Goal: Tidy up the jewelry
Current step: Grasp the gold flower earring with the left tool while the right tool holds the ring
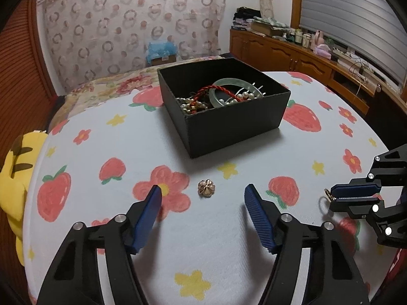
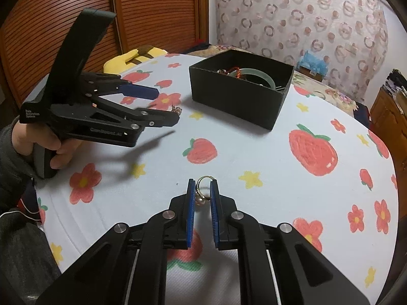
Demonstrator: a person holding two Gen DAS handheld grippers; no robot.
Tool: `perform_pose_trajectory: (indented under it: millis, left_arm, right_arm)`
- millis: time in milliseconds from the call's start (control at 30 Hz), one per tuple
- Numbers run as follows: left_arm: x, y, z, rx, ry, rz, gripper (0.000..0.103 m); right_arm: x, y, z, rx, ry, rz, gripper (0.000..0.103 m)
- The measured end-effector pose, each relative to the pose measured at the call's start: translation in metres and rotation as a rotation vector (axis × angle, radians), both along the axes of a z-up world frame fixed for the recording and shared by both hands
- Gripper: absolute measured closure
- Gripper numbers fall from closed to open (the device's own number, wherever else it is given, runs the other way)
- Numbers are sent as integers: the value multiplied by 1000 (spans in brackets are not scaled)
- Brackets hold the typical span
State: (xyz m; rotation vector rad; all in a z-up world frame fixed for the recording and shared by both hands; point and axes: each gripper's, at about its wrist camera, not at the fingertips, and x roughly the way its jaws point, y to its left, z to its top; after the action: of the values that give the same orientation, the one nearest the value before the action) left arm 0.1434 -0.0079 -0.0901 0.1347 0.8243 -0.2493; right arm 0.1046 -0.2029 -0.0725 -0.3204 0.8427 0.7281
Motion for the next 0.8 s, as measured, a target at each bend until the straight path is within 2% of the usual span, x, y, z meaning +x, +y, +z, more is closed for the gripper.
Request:
perform_pose_trajectory:
  millis: [133,300,433,533,667,800]
  left_arm:
    - [5,-2,-2,13,11,2,47]
    - [10,-2,-5,5,33,9,71]
    - [13,-5,-5,18,37,10,73]
    - [13,-10,-5,41,31,-8,78]
    - [14,-9,-4,28,38,-13,89]
    - [12,-9,-3,36,32,-6,89]
  right_arm:
    - [0,0,1,3,-4,-1,90]
    - [-2,4,6,11,-22,5,90]
    - [-2,8,9,9,-31,9,90]
    - [-3,10,11,7,-35,12,90]
    - [-3,10,10,7,-36,10,90]
    - [-3,7,12,11,-39,1,90]
